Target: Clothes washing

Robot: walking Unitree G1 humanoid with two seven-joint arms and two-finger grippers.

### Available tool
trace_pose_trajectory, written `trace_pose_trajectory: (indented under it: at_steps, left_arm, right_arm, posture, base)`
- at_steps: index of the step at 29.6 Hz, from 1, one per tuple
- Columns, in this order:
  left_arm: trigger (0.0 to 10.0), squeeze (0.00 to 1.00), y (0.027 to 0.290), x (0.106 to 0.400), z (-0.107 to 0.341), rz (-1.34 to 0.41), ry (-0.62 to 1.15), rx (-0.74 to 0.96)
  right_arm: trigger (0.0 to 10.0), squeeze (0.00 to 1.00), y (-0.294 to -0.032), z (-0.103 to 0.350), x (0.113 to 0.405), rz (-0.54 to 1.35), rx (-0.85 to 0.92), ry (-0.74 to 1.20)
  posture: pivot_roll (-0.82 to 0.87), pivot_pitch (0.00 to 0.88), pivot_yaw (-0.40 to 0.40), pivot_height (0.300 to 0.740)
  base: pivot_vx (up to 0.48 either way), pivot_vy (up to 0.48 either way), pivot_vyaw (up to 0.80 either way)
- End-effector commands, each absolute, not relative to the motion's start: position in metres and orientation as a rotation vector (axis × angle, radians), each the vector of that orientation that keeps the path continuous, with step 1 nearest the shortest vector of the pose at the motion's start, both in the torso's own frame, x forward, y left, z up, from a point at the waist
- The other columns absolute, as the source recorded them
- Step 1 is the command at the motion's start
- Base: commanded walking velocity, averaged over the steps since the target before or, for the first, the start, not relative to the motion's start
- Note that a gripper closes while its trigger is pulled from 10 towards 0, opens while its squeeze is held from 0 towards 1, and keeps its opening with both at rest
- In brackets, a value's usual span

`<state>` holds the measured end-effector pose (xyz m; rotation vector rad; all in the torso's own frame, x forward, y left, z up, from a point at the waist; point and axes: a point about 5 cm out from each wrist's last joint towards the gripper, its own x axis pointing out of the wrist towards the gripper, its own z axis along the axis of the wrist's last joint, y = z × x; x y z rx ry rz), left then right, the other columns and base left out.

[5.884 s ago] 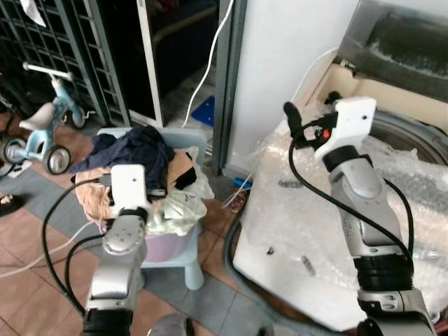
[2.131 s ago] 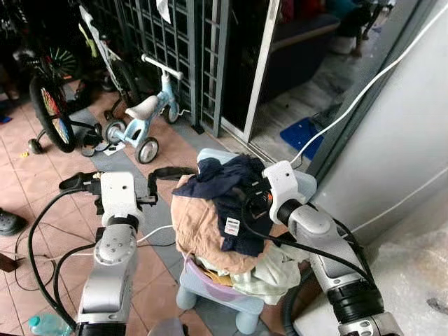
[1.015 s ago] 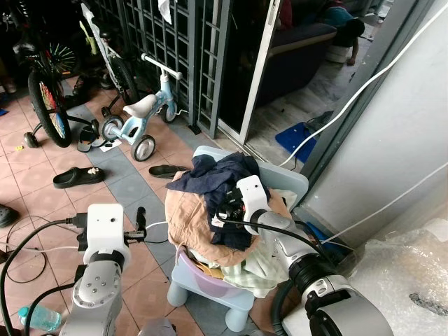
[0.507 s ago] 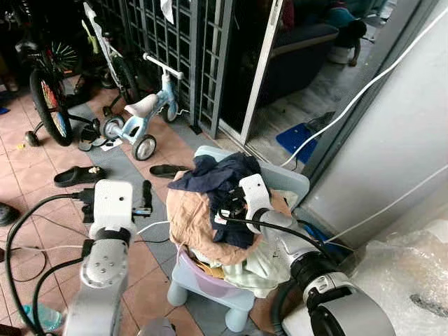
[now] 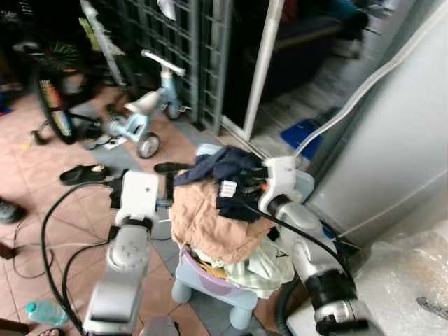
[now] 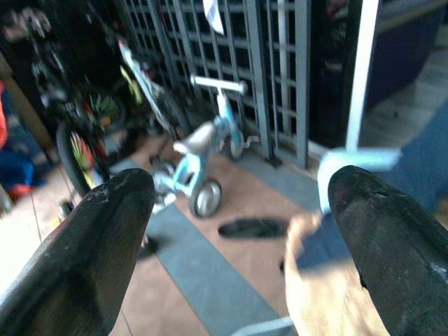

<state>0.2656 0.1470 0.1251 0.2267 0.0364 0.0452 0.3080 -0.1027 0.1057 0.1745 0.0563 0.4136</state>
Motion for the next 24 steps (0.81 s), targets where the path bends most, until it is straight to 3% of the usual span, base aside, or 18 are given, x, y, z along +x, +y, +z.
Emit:
trace_pose_trajectory:
  at_steps: [1, 6, 7, 8, 9, 19, 24]
  left_arm:
    - [10.0, 0.00, 0.149, 0.269, 0.124, 0.052, 0.036, 0.214]
    - [10.0, 0.00, 0.149, 0.272, 0.119, 0.056, 0.045, 0.190]
    - [10.0, 0.00, 0.148, 0.273, 0.118, 0.054, 0.047, 0.181]
    - [10.0, 0.00, 0.146, 0.273, 0.118, 0.052, 0.047, 0.176]
    - [10.0, 0.00, 0.144, 0.273, 0.118, 0.044, 0.043, 0.174]
    - [10.0, 0.00, 0.141, 0.276, 0.116, 0.040, 0.044, 0.161]
    - [10.0, 0.00, 0.143, 0.276, 0.116, 0.046, 0.041, 0.156]
  right_arm:
    - [0.0, 0.00, -0.116, 0.132, 0.308, 0.369, 0.200, -0.058]
    - [0.0, 0.00, -0.119, 0.146, 0.292, 0.351, 0.199, -0.100]
    - [8.4, 0.00, -0.118, 0.145, 0.290, 0.355, 0.190, -0.092]
    - [8.4, 0.00, -0.117, 0.144, 0.288, 0.355, 0.186, -0.085]
    - [10.0, 0.00, -0.118, 0.143, 0.287, 0.348, 0.184, -0.079]
    - [10.0, 0.00, -0.123, 0.143, 0.291, 0.305, 0.176, -0.049]
    - [10.0, 0.00, -0.123, 0.145, 0.292, 0.303, 0.180, -0.052]
  posture:
    - [0.02, 0.000, -0.043, 0.740]
    - [0.00, 0.000, -0.035, 0.740]
    - [-0.01, 0.000, -0.031, 0.740]
    - [-0.01, 0.000, -0.031, 0.740]
    - [-0.01, 0.000, -0.028, 0.740]
    - [-0.01, 0.000, -0.025, 0.740]
    - [-0.01, 0.000, -0.025, 0.740]
  base:
    - [0.000, 0.000, 0.00]
    - [0.000, 0.000, 0.00]
    - [0.000, 0.000, 0.00]
    - [0.000, 0.000, 0.00]
    - [0.000, 0.000, -0.58]
    - [0.000, 0.000, -0.79]
    - [-0.278, 0.000, -0.09]
